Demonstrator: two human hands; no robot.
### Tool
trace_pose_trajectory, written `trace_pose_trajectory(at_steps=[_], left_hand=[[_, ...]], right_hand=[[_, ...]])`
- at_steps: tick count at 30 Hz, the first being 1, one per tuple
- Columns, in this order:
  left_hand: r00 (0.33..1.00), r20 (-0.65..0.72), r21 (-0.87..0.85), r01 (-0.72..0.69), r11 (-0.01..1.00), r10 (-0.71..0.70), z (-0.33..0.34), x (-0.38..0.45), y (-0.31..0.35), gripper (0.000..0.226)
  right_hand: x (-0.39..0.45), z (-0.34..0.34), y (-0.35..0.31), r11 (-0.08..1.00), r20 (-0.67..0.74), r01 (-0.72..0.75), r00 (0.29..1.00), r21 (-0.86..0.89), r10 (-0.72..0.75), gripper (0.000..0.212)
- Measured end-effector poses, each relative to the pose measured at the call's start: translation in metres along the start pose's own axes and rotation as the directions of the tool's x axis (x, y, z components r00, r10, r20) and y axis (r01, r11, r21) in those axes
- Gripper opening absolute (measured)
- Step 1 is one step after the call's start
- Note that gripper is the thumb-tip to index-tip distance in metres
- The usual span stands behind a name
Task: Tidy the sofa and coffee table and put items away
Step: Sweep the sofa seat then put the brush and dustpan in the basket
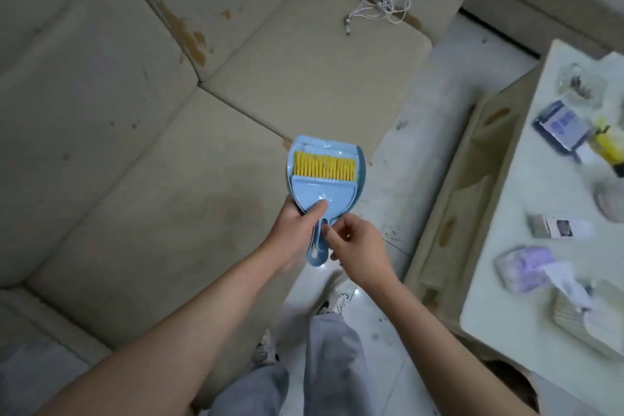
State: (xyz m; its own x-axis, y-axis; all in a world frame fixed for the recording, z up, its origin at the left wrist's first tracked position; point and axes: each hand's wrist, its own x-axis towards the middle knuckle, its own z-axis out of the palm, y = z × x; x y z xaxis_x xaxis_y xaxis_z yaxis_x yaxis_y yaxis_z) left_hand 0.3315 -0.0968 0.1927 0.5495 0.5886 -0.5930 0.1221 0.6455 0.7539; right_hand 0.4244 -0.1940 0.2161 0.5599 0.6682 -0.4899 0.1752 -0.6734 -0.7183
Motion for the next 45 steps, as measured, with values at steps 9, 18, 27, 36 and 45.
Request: trace_pose_trajectory(at_steps=[9, 18, 27, 36, 45], left_hand=[[0.984, 0.126, 0.155, 0.108, 0.982, -0.128, 0.142, 0.015, -0.055, 0.017], [0.925, 0.264, 0.377, 0.162, 0.912, -0.274, 0.302, 0.042, -0.128, 0.027], [0.773, 0.397, 0.715, 0.079, 0.695, -0.495, 0.498, 0.058, -0.189, 0.031], [0.758, 0.484, 0.855, -0.304, 0.420, -0.437, 0.627, 0.093, -0.244, 0.036], [0.573, 0.542, 0.762, -0.644, 0.071, -0.615, 0.708, 0.161, -0.292, 0.064]], right_hand=[[-0.034, -0.101, 0.105, 0.845, 0.050, -0.187, 0.981, 0.501, 0.187, 0.024], [-0.050, -0.203, 0.232, 0.827, -0.246, -0.145, 0.914, 0.543, 0.322, 0.029], [-0.076, -0.360, 0.361, 0.673, -0.157, -0.225, 0.875, 0.705, 0.457, 0.030], [-0.117, -0.445, 0.500, 0.611, -0.437, -0.474, 0.432, 0.634, 0.789, 0.036], [-0.071, -0.470, 0.553, 0.387, -0.297, -0.359, 0.280, 0.850, 0.913, 0.037]])
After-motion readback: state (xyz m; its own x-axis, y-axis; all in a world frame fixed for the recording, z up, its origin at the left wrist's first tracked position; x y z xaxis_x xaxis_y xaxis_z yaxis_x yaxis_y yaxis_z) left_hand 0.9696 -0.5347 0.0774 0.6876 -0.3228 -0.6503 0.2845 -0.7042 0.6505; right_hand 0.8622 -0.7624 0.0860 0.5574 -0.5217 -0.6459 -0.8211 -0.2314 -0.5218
